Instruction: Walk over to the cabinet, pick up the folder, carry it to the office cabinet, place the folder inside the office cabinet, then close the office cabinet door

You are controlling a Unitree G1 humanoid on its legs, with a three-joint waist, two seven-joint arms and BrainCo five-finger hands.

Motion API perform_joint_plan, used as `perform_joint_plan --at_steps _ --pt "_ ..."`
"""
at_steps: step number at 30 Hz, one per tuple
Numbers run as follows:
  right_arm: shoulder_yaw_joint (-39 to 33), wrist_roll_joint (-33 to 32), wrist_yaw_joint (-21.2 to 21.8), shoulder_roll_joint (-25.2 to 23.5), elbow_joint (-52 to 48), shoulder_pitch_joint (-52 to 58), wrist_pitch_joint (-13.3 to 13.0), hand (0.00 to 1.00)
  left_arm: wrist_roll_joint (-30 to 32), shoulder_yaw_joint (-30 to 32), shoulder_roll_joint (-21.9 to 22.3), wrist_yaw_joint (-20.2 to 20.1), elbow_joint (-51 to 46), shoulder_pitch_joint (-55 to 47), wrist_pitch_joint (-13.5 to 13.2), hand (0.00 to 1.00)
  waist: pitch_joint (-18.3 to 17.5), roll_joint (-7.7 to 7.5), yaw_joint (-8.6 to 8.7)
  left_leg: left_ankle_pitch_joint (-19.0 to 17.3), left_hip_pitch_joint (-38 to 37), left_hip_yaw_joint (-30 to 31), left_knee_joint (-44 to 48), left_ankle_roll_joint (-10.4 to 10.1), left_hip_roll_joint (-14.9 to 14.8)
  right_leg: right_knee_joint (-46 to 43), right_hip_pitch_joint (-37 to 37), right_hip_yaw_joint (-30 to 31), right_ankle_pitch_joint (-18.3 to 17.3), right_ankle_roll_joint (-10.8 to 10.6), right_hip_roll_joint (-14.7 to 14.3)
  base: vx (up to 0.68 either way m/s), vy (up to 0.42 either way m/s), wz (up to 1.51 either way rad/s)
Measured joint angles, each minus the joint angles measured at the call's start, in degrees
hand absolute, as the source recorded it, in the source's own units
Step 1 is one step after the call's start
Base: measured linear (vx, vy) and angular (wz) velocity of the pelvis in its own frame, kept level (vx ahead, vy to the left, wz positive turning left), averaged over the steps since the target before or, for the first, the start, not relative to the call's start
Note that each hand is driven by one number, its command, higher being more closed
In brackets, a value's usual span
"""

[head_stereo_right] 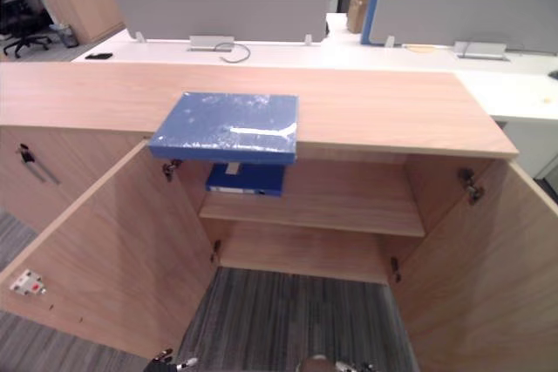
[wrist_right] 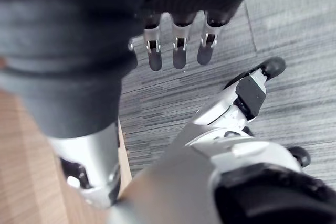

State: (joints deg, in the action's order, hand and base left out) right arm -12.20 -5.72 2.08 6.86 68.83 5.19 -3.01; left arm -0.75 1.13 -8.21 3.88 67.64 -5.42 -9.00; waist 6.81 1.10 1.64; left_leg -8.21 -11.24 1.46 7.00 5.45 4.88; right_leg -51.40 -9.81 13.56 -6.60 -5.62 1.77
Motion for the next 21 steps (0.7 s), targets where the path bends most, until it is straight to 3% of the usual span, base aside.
perform_joint_plan --at_steps 2,4,5,6,8,10,13,21 --pt "0.5 0.1 -0.1 0.1 -0.2 0.2 -0.2 0.0 0.1 0.7 0.2 -0.2 0.0 -0.1 0.1 0.0 0.1 0.35 0.17 -0.1 -1.9 -0.9 -1.5 0.0 -0.6 2.9 -2.2 -6.1 -3.7 1.9 1.3 0.05 0.018 -0.17" --pt "0.5 0.2 -0.1 0.2 -0.5 0.2 -0.4 0.0 0.2 1.4 0.4 -0.6 0.2 -0.1 0.1 0.0 0.3 0.67 0.63 -0.6 -1.6 -0.9 -1.8 -1.0 -2.7 16.7 -2.1 -9.7 -4.3 2.4 0.2 0.14 -0.083 -0.05" --pt "0.5 0.4 -0.2 -0.3 -0.6 1.3 -0.3 0.0 0.7 1.4 0.0 -0.6 0.3 0.0 0.2 0.0 0.1 -0.1 0.62 -1.4 -1.5 -0.3 -1.8 -2.1 -2.7 29.7 0.6 -10.0 -0.3 2.4 0.1 0.2 -0.15 0.06" --pt "0.3 0.3 -0.2 -0.5 -0.5 1.7 -0.3 0.0 1.4 1.2 -0.4 -0.6 0.5 0.2 0.4 0.0 0.2 -0.7 0.53 -1.7 -1.8 0.0 -1.8 -2.4 -2.5 32.8 1.1 -10.1 2.1 3.3 0.4 0.23 -0.177 0.09" --pt "-0.2 0.3 -0.3 1.1 0.0 2.2 -0.3 0.0 2.5 0.9 1.4 -0.7 1.6 0.3 0.6 0.0 -0.2 2.22 0.52 -2.9 -1.7 1.4 -1.8 -4.1 -5.6 37.5 3.0 -10.1 3.6 4.6 -2.9 0.22 -0.192 -0.12" --pt "-0.1 0.4 -0.3 1.5 0.9 2.1 -0.3 0.0 2.5 0.9 1.6 -1.0 1.6 0.1 0.5 0.0 -1.1 3.12 0.42 -3.2 -1.0 1.7 -1.8 -4.7 -7.7 42.5 4.5 -9.8 5.7 5.7 -5.0 0.2 -0.179 -0.27" --pt "-0.1 0.4 -0.3 1.5 2.0 2.1 -0.2 0.0 2.4 0.1 1.3 -1.1 1.7 0.2 0.5 0.0 -1.5 2.93 0.28 -3.0 -0.1 2.0 -1.7 -5.0 -9.1 48.1 6.3 -9.0 7.9 6.8 -6.7 0.17 -0.136 -0.23" --pt "1.1 1.2 -1.1 1.8 2.9 1.5 0.0 0.0 1.9 -3.2 0.6 -1.2 1.6 1.6 0.4 0.0 -2.2 2.58 0.19 -2.8 1.5 2.5 2.9 -6.5 -9.1 51.4 9.2 -10.0 8.4 7.1 -6.5 0.1 -0.034 0.03"
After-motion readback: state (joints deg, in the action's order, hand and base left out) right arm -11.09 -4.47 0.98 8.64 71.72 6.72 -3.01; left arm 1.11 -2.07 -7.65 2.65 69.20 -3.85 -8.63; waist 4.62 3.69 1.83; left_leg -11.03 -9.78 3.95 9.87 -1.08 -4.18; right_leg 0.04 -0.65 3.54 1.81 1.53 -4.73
